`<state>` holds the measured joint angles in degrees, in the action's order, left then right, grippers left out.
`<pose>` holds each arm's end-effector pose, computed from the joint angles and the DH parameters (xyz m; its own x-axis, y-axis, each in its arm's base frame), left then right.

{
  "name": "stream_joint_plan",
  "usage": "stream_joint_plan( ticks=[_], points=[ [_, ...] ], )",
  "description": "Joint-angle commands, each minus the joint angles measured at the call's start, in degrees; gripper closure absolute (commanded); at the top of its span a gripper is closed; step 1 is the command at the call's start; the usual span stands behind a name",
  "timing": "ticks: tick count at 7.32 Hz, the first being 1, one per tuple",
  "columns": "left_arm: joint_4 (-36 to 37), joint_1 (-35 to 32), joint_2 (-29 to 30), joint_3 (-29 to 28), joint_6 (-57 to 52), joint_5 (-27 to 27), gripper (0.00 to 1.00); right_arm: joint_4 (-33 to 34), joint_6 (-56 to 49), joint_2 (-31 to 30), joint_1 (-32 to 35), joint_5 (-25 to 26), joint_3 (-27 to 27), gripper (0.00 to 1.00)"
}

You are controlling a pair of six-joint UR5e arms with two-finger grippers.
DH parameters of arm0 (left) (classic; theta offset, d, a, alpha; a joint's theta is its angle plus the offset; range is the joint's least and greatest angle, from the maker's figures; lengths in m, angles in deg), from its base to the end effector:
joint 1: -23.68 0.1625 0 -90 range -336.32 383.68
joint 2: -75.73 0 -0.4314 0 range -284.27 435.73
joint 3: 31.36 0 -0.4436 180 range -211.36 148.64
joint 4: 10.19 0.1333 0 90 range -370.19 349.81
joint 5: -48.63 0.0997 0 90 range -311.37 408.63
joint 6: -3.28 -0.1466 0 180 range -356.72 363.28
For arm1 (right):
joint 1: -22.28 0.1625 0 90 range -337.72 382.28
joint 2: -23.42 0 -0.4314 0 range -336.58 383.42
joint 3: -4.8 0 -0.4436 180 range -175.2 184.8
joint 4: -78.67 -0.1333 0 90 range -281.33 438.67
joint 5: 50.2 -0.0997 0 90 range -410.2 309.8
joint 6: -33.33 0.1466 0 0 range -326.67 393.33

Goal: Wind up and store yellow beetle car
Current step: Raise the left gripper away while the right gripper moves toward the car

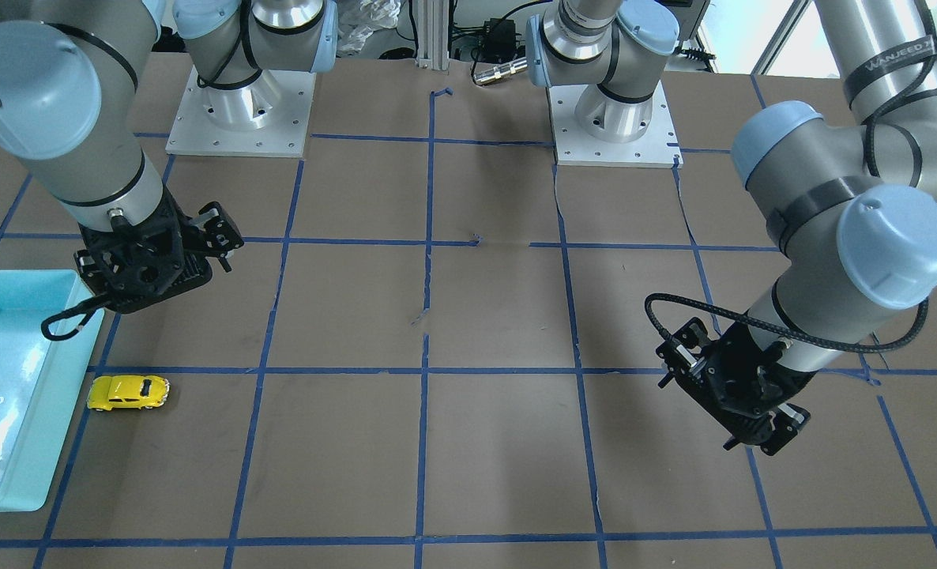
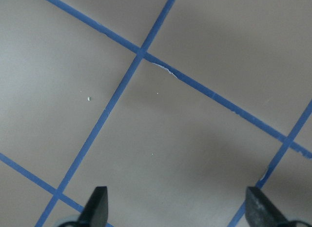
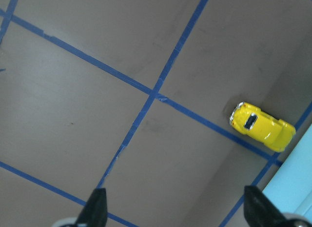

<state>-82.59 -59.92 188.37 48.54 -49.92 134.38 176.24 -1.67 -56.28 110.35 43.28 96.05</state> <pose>-0.0640 -0.7229 0.3275 -0.6830 0.7299 -0.0264 0.7276 0.6768 -0.1119 0.1041 -0.6049 0.3452 -0.8366 -0.5478 0.0098 -0.5448 0.8336 0.0916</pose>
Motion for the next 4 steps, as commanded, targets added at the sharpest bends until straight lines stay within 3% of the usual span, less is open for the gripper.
stream_joint_plan(
  ticks=[1,4],
  points=[
    [-2.2,-3.0,-1.9,-1.4,15.7,0.3,0.00,3.1,-17.8,3.6,-2.5,0.4,0.4,0.00],
    [-2.3,-3.1,-2.7,-1.4,15.8,0.3,0.00,18.6,-41.1,8.5,-11.3,0.5,6.4,0.00]
  ],
)
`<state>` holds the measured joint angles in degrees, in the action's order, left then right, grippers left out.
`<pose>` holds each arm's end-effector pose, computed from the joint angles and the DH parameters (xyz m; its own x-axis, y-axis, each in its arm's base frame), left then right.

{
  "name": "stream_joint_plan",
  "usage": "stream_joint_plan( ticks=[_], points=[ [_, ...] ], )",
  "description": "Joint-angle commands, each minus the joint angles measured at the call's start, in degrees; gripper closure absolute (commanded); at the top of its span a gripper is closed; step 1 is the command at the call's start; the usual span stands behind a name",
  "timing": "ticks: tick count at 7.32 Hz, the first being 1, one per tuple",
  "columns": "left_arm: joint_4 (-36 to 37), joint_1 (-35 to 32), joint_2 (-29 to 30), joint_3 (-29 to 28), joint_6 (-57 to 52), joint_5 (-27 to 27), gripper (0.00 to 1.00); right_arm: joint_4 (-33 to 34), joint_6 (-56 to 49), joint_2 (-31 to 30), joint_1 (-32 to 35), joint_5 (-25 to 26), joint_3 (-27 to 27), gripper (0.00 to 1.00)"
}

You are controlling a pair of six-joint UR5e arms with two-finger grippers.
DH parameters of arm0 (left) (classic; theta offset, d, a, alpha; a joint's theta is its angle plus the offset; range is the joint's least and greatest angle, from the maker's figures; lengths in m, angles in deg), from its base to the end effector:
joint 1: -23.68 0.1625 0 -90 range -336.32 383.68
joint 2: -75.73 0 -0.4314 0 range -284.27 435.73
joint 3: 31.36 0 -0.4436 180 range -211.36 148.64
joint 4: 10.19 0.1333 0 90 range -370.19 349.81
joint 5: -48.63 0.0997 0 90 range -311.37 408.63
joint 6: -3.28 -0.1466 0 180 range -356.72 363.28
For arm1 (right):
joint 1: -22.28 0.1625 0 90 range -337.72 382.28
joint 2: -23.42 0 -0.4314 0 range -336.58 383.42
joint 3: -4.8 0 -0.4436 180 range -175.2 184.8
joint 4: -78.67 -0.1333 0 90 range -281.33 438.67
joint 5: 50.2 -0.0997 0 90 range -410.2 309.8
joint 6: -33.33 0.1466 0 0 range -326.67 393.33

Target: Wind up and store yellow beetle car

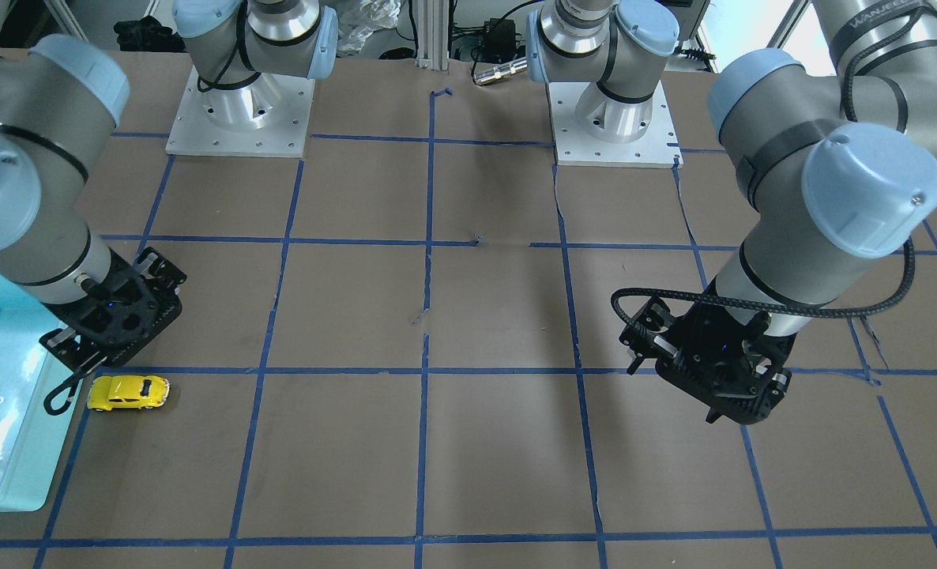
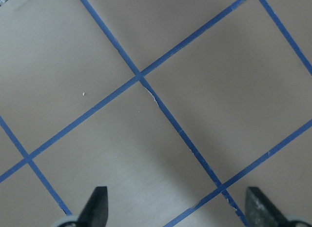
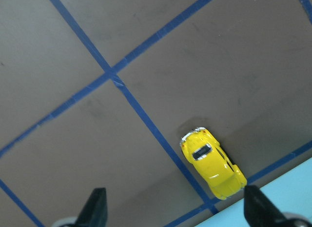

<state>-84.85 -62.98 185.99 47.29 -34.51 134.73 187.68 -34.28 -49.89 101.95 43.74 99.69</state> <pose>-0.1021 -0.7102 0.3643 -0.8229 0.5680 -0.0152 0.5648 0.8149 -0.1299 0.0084 -0.6413 0.2620 -0.5397 -0.8417 -0.0153 -0.8398 0.5370 0.0805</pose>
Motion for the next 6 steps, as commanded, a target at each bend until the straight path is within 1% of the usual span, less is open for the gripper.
stream_joint_plan(
  ticks=[1,2,3,5,6],
  points=[
    [0.0,-0.3,-0.9,0.2,0.7,-0.1,0.00,10.7,-9.6,3.7,-3.0,0.1,4.1,0.00],
    [0.0,-0.2,-1.1,-0.1,0.7,0.0,0.00,12.6,-13.7,5.0,-3.0,2.0,4.1,0.00],
    [0.0,-0.2,-1.4,-0.3,3.3,0.0,0.00,15.2,-17.8,6.7,-3.2,3.3,4.1,0.00],
    [-1.5,-0.3,-1.7,0.0,11.4,-0.1,0.00,15.3,-18.8,7.9,-3.6,3.3,4.4,0.00],
    [-3.3,-0.5,-2.1,-0.1,17.7,-0.1,0.00,15.3,-18.8,8.3,-3.6,3.2,5.6,0.00]
  ],
)
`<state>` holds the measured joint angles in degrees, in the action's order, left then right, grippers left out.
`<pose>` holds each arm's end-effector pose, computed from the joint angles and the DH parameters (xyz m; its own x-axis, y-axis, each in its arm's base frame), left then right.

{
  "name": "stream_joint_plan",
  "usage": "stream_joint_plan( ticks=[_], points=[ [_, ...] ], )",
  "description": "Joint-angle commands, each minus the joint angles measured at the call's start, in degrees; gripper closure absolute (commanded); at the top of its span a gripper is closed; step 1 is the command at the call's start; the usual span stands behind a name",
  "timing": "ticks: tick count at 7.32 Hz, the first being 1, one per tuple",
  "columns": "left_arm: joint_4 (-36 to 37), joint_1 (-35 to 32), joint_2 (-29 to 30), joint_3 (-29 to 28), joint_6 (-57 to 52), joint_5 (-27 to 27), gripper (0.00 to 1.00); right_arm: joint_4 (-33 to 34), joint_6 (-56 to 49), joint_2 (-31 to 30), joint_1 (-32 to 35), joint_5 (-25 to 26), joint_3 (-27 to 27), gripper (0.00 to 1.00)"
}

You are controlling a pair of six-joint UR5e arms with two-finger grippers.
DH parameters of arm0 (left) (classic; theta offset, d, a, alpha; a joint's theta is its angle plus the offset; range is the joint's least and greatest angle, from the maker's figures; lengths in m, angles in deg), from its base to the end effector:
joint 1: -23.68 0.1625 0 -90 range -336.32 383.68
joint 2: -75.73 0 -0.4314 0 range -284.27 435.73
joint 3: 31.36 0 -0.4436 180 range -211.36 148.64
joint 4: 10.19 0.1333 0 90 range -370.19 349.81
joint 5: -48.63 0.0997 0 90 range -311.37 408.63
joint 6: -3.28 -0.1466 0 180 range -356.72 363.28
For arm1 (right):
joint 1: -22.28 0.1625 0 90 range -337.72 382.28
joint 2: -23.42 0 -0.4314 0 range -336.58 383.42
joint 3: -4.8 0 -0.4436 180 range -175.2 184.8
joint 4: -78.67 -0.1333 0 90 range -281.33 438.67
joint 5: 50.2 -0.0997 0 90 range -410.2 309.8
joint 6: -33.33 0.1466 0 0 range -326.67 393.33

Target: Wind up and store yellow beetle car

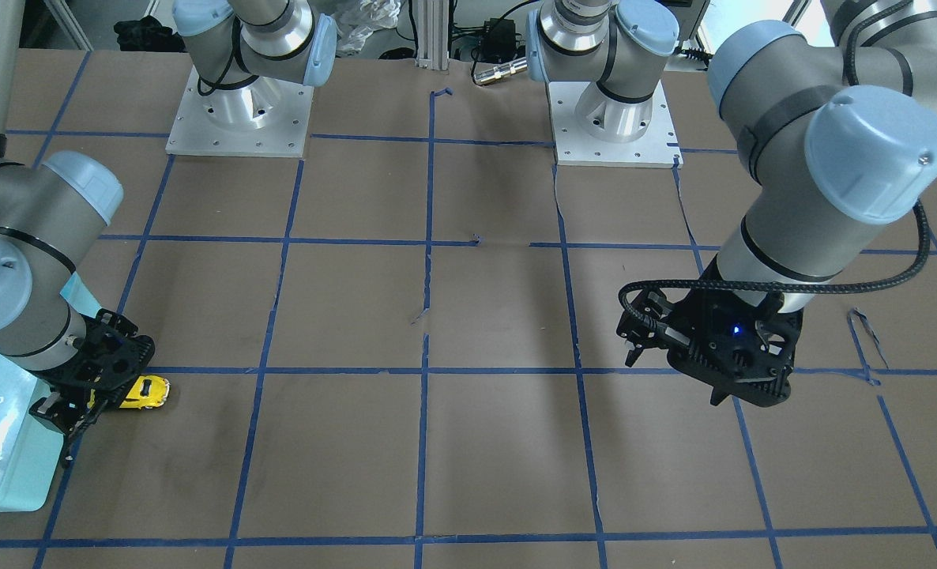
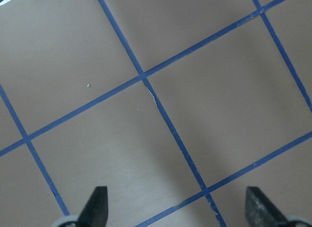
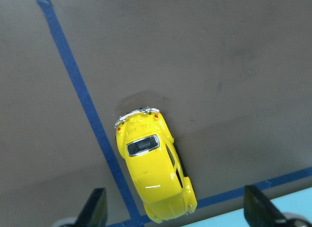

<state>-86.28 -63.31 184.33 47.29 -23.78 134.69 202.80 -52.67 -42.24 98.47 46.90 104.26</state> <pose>-0.1068 -0.7002 0.3817 -0.9113 0.4117 0.0080 0.4070 0.9035 -0.1343 -0.0426 -0.6558 0.1639 -0.3053 -0.9521 0.0144 -0.9445 0.3047 0.1229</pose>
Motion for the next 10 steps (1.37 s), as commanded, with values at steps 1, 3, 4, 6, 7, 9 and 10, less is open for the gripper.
stream_joint_plan(
  ticks=[1,3,4,6,7,9,10],
  points=[
    [-5.6,-0.2,-1.6,-0.7,11.5,0.1,0.00,0.2,-0.4,0.8,-0.1,0.0,2.0,0.00],
    [-9.2,-0.7,-4.9,-0.8,15.5,4.4,0.00,0.2,-0.7,1.7,-1.1,0.1,2.2,0.00],
    [-9.4,-1.4,-6.3,0.4,17.2,4.6,0.00,0.2,-0.9,2.2,-1.4,-0.2,2.4,0.00],
    [-10.4,-3.1,-10.7,3.6,24.0,4.6,0.00,0.3,-0.8,3.0,-1.4,-0.1,2.4,0.58],
    [-10.7,-3.3,-12.5,5.4,23.8,4.6,0.00,0.2,-0.8,3.0,-1.4,0.0,2.3,0.81],
    [-9.6,-3.3,-15.3,8.4,23.4,4.3,0.00,0.0,0.2,2.6,-1.4,-0.2,2.0,1.00],
    [-9.8,-2.9,-15.5,8.7,23.2,4.2,0.00,-0.6,0.9,1.7,-1.0,-0.8,1.8,1.00]
  ],
)
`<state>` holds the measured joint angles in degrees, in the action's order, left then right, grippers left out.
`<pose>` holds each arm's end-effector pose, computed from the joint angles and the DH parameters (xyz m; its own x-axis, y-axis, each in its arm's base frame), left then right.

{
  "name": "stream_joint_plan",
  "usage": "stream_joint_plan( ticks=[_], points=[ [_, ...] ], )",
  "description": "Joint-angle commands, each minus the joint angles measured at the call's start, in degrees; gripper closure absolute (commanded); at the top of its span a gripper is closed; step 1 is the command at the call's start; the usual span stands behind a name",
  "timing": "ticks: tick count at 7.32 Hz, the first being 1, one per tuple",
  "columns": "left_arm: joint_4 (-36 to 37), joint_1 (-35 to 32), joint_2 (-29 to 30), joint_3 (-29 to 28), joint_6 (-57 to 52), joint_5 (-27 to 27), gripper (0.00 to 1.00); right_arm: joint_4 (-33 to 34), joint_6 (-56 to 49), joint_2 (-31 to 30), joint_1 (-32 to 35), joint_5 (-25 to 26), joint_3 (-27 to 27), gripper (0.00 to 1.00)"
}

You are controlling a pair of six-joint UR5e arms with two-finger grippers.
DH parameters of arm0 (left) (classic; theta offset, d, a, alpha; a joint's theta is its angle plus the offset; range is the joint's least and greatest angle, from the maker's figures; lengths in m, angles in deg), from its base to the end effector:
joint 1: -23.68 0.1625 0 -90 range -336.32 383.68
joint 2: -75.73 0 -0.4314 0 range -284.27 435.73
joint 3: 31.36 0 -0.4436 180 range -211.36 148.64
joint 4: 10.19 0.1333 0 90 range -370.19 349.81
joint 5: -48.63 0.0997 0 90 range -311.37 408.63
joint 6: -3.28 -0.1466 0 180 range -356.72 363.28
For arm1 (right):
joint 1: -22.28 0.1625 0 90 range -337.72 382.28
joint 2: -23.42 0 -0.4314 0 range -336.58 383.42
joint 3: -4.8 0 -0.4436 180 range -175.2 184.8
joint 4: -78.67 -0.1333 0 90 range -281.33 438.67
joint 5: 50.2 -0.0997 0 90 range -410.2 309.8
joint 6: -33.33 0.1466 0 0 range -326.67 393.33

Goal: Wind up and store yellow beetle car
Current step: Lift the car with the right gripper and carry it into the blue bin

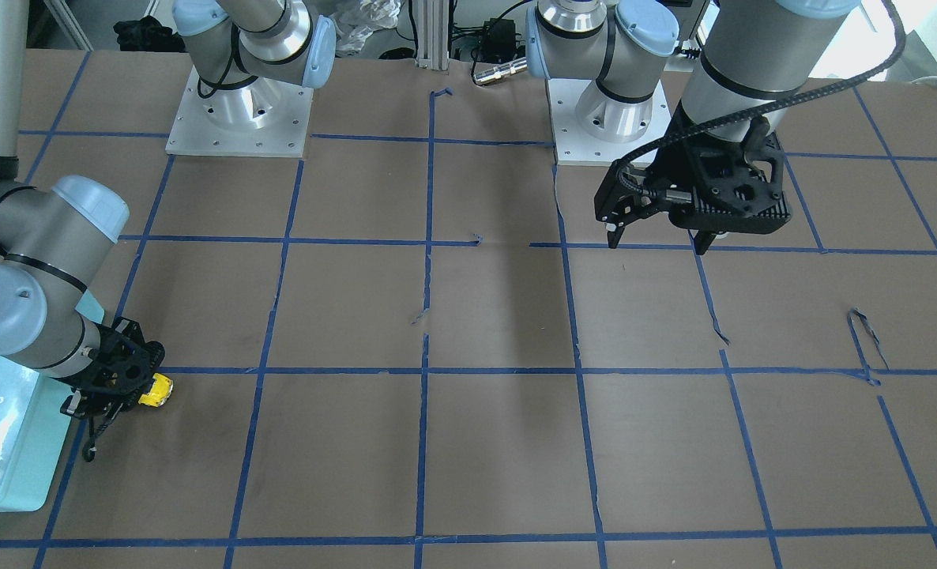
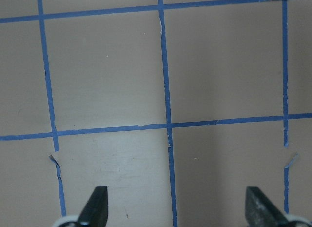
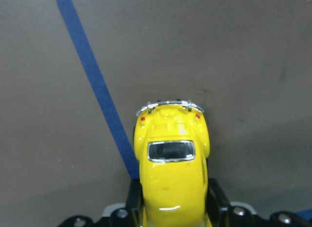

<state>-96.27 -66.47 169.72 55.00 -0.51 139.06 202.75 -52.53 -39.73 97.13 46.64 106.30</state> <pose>-0.1337 -0.5819 0.4500 -0.9976 0.0681 -0.0116 0.0687 0.9957 -0.0616 -0.0532 -0.6396 0.1196 -0.3293 -0.9419 -0.0657 -0.9394 0.3198 0.1238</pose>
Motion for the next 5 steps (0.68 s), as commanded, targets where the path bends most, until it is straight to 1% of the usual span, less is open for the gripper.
stream_joint_plan(
  ticks=[1,2,3,4,5],
  points=[
    [-0.3,0.4,-1.5,1.2,0.0,-0.1,0.00,-0.9,2.0,-2.2,1.0,-0.9,-1.1,1.00],
    [-1.5,0.4,-2.7,1.1,0.6,0.0,0.00,-1.1,2.1,-3.3,3.1,-0.8,-3.0,1.00],
    [-4.6,0.2,-3.3,1.0,4.2,0.1,0.00,-6.3,3.9,-5.3,5.2,-0.9,-6.1,1.00],
    [-4.5,0.2,-2.8,1.1,5.4,-0.9,0.00,-13.5,6.3,-6.9,5.6,-1.3,-10.1,1.00],
    [-4.3,0.0,-2.9,0.9,5.9,-1.0,0.00,-19.1,5.6,-7.2,4.6,-1.0,-14.4,1.00]
  ],
)
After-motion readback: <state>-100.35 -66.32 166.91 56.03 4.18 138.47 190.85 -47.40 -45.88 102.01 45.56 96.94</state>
